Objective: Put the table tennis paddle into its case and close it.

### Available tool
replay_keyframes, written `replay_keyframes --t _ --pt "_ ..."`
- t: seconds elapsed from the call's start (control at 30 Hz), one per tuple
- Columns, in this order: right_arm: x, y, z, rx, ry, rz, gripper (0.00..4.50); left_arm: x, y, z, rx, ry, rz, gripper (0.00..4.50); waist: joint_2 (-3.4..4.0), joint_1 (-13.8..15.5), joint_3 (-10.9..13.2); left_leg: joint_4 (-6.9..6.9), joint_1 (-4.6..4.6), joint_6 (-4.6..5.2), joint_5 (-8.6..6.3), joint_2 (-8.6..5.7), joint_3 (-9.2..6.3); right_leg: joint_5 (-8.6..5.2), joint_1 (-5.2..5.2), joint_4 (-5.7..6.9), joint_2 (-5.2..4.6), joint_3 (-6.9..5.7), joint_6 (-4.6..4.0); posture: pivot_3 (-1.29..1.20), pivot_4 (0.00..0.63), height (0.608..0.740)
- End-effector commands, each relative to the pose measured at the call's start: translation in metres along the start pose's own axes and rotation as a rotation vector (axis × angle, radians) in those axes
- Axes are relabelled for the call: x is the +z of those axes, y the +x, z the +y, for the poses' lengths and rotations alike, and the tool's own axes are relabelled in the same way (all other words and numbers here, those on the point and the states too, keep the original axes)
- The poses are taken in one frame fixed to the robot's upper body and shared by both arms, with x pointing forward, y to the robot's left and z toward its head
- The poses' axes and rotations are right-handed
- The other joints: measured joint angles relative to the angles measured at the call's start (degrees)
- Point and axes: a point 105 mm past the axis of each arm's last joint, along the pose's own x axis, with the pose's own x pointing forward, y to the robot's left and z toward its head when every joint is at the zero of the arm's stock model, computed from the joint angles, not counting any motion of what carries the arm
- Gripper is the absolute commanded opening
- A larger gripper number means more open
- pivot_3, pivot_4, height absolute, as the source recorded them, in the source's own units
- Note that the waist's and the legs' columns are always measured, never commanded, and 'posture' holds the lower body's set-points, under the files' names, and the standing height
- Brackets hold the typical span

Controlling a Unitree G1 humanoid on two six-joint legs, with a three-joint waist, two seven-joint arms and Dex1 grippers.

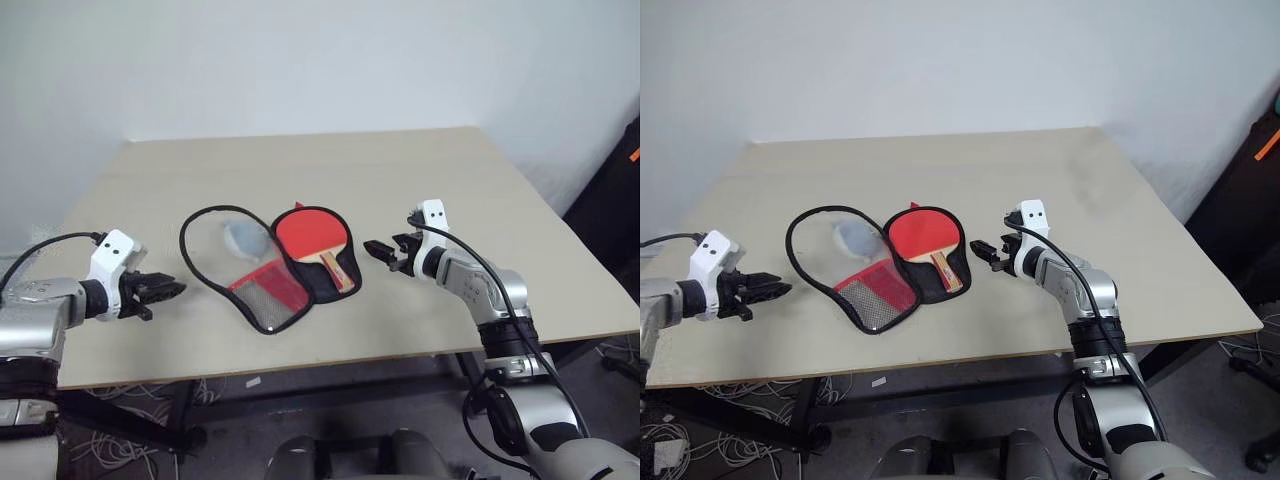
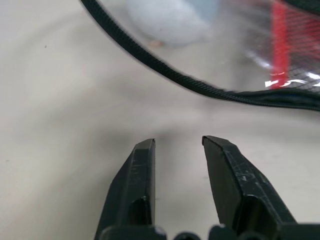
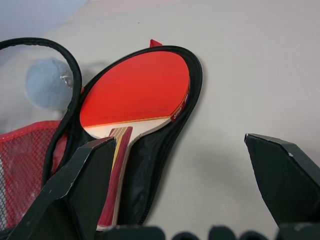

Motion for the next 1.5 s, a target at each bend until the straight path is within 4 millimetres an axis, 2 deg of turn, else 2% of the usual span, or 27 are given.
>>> replay_keyframes --t 0.03,0.13,0.27,0.37,0.5,0.57,0.8,0.9,1.13,1.27,1.37,1.5 --pt "0.024 -0.006 0.007 0.021 -0.043 -0.099 4.50 0.009 0.026 -0.012 -0.024 0.110 -0.005 1.50 -0.01 0.06 0.00 0.01 0.00 0.00 0.00 0.00 0.00 0.01 0.02 0.00 -0.01 -0.01 0.01 0.00 0.000 0.740" --pt "0.039 -0.014 0.011 0.049 -0.040 -0.182 4.50 0.027 0.051 -0.031 -0.092 0.094 -0.086 1.50 -0.04 0.66 -0.01 0.15 -0.05 0.01 0.00 0.00 0.00 0.02 0.10 0.00 0.00 0.01 0.03 0.00 0.000 0.740" --pt "0.053 -0.020 0.002 0.000 -0.010 -0.262 4.50 0.055 0.073 -0.065 -0.226 0.094 -0.184 1.50 -0.22 0.63 -0.03 0.37 -0.16 0.04 0.00 0.01 -0.01 0.02 0.17 0.00 0.05 -0.09 0.04 0.00 0.000 0.740" --pt "0.060 -0.023 -0.006 -0.036 0.043 -0.315 4.50 0.086 0.080 -0.095 -0.345 0.064 -0.296 1.50 -0.22 0.81 -0.03 0.44 -0.16 0.05 0.00 0.01 -0.06 0.02 0.29 0.00 0.01 -0.26 0.04 0.00 0.000 0.740" --pt "0.065 -0.024 -0.015 -0.094 0.074 -0.346 4.50 0.116 0.080 -0.112 -0.390 0.000 -0.424 1.50 -0.22 0.67 -0.03 0.52 -0.15 0.10 0.01 0.02 -0.13 0.02 0.40 -0.02 0.01 -0.34 0.04 0.00 0.000 0.740" --pt "0.068 -0.024 -0.016 -0.100 0.087 -0.366 4.50 0.122 0.084 -0.115 -0.383 -0.037 -0.438 1.50 -0.22 0.64 -0.03 0.53 -0.15 0.24 0.09 0.01 -0.16 0.02 0.41 -0.01 0.06 -0.36 0.05 0.00 0.000 0.740" --pt "0.065 -0.022 -0.021 -0.140 0.104 -0.371 4.50 0.117 0.107 -0.125 -0.334 -0.215 -0.379 1.50 -0.22 0.57 -0.03 0.56 -0.09 0.55 0.19 -0.03 -0.29 0.02 0.50 -0.01 0.15 -0.36 0.07 0.00 0.000 0.740" --pt "0.063 -0.020 -0.023 -0.149 0.112 -0.367 4.50 0.121 0.113 -0.135 -0.341 -0.262 -0.395 2.09 -0.22 0.69 -0.03 0.61 -0.09 0.61 0.18 0.00 -0.30 0.02 0.56 0.00 0.10 -0.39 0.07 0.00 0.000 0.740" --pt "0.060 -0.012 -0.023 -0.158 0.124 -0.360 4.50 0.139 0.117 -0.157 -0.390 -0.204 -0.452 4.48 -0.22 0.65 -0.03 0.62 -0.09 0.65 0.17 -0.02 -0.29 0.02 0.57 0.00 0.07 -0.41 0.06 0.00 0.000 0.740" --pt "0.057 -0.009 -0.021 -0.152 0.129 -0.356 4.50 0.152 0.113 -0.161 -0.395 -0.192 -0.496 4.48 -0.22 0.65 -0.03 0.62 -0.09 0.65 0.17 -0.02 -0.29 0.02 0.57 0.00 0.08 -0.41 0.07 0.00 0.000 0.740" --pt "0.055 -0.008 -0.020 -0.146 0.138 -0.355 4.50 0.160 0.109 -0.165 -0.379 -0.116 -0.523 4.48 -0.22 0.63 -0.03 0.63 -0.09 0.65 0.17 -0.03 -0.29 0.02 0.56 0.00 0.08 -0.40 0.06 0.00 0.000 0.740" --pt "0.052 -0.007 -0.017 -0.135 0.142 -0.351 4.50 0.164 0.108 -0.168 -0.364 -0.092 -0.516 4.48 -0.21 0.63 -0.03 0.63 -0.09 0.65 0.17 -0.02 -0.28 0.02 0.57 0.00 0.08 -0.40 0.07 0.00 0.000 0.740"
